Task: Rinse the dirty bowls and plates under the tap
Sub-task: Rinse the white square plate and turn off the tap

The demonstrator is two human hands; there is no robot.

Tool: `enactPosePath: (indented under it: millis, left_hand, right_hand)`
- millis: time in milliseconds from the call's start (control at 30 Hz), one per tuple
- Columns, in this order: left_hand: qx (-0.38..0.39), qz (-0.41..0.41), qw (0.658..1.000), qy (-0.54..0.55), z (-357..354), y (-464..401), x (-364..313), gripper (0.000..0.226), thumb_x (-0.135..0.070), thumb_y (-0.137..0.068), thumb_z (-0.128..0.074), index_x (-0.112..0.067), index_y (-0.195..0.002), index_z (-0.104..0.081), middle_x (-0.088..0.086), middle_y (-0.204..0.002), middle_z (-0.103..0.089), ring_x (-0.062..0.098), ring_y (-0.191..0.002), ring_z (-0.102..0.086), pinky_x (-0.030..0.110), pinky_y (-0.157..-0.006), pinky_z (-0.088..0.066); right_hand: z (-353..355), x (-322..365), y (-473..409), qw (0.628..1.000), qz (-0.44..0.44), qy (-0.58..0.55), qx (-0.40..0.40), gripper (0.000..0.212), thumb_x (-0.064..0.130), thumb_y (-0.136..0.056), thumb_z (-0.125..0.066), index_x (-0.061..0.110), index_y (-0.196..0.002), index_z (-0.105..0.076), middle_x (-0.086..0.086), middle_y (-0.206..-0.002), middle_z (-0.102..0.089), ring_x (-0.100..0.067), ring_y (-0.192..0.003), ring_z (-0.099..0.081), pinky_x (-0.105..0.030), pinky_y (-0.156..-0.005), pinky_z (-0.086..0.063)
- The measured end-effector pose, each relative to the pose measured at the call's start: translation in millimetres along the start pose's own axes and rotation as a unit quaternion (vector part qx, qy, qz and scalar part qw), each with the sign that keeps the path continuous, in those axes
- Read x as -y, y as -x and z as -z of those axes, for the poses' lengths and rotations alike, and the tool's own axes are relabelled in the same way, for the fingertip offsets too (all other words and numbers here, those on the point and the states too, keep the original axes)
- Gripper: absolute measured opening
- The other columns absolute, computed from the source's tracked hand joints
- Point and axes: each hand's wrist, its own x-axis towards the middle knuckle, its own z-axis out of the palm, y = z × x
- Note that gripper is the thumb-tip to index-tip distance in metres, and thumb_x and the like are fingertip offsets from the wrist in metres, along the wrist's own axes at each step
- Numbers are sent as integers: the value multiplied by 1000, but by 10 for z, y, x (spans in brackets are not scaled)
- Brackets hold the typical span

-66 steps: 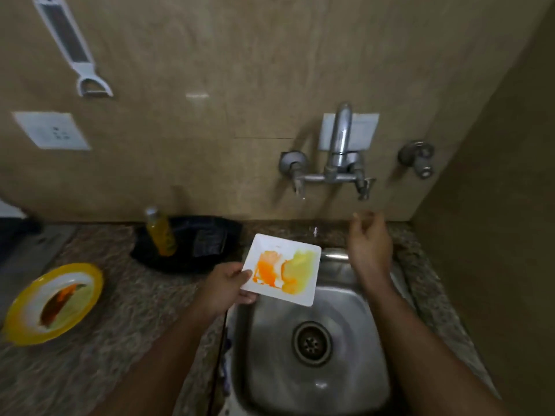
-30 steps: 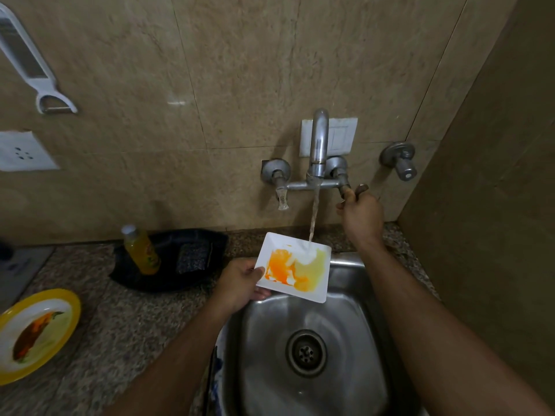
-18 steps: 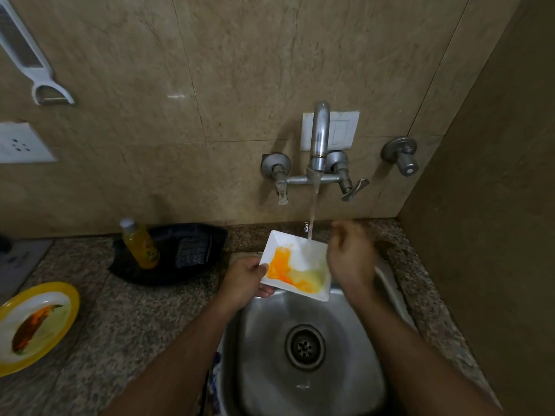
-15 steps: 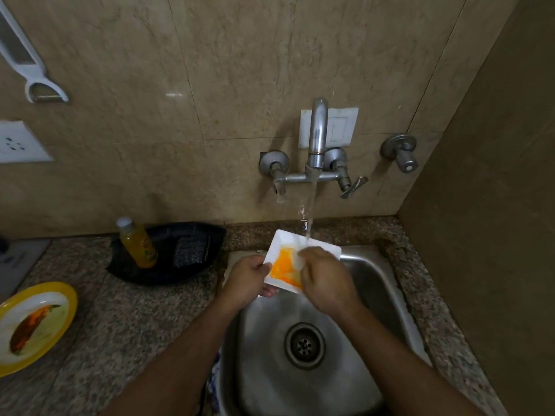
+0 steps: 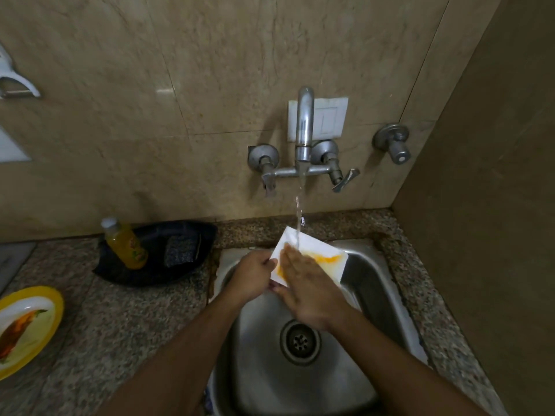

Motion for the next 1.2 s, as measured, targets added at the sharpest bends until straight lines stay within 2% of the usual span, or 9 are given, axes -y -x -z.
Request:
enactPosePath:
  millis: [167, 267, 400, 667, 800, 867, 967, 1100, 1200]
  left_hand:
    - [6, 12, 1000, 17, 29, -28, 6, 20, -10, -100, -49, -11, -102, -69, 13, -85, -70, 25, -70, -71, 42, -62, -62]
    - [11, -18, 1000, -9, -60, -43, -61, 21, -12, -99, -50, -19, -88, -66, 12, -84, -70, 30, -74, -72, 47, -67, -62]
    - [-25, -18, 999, 12, 31, -147, -156, 19, -7, -99, -50, -9, -90, -66, 13, -83, -67, 19, -66, -68, 37, -58, -61]
    - [-12, -17, 1000, -23, -107, -174, -133, 19, -12, -100, -49, -6, -99, -67, 16, -94, -70, 26, -79, -71, 35, -60, -61]
    - [-32, -72, 984, -158, 30, -177, -45, 23, -18, -98, -51, -7, -105, -70, 16, -99, -72, 30, -86, -69, 42, -78, -58]
    - [-51, -124, 954, -268, 64, -125, -4, 27, -22, -97, -50, -11, -110, -71, 13, -105, -73, 30, -94, -67, 31, -84, -50]
    - [-52, -168, 921, -346, 76, -87, 47, 31, -25, -99, -47, -15, -117, -69, 10, -111, -71, 27, -99, -65, 32, -89, -46]
    - [-61, -194, 901, -383, 61, -41, 85, 26, -20, -97, -51, -10, -114, -68, 11, -106, -71, 27, -92, -66, 34, -84, -49]
    - [-80, -160, 934, -310, 46, -9, 63, 25, -22, -98, -48, -9, -104, -69, 13, -97, -72, 28, -83, -68, 31, -77, -48]
  right_hand:
    - [9, -185, 239, 996, 61, 58, 12, 70, 47, -96, -29, 18, -156, -9, 1, -162, 0, -14, -149, 3, -29, -115, 13]
    - [9, -111, 36, 999, -10, 40, -20, 74, 51, -95, -22, 13, -156, -4, -7, -162, 4, -21, -150, 4, -38, -121, 2]
    - [12, -107, 71, 998, 58, 33, -12, 72, 43, -92, -32, 12, -155, -13, -5, -163, -6, -17, -150, -4, -38, -121, -8]
    - [39, -152, -7, 1000, 10, 20, -18, 73, 46, -91, -19, 14, -156, -7, -3, -162, 0, -15, -149, 1, -30, -118, 6]
    - [-53, -376, 282, 998, 41, -32, -32, 59, 34, -88, -39, 16, -143, -47, -2, -151, -41, -15, -140, -37, -31, -116, -27]
    - [-63, -516, 399, 991, -29, -62, -111, 43, 31, -84, -47, 18, -118, -68, -3, -123, -67, -20, -114, -63, -30, -98, -49]
    - [-40, -567, 399, 978, -109, -61, -167, 24, 23, -79, -55, 21, -94, -74, 3, -94, -72, -18, -87, -66, -29, -75, -55]
    - [-102, -516, 357, 967, -146, -85, -190, 31, 13, -75, -55, 18, -98, -74, 3, -100, -72, -17, -93, -66, -26, -82, -52]
    - [-190, -372, 302, 975, -138, -81, -151, 43, 23, -85, -46, 14, -123, -65, -4, -127, -65, -20, -117, -60, -28, -104, -41]
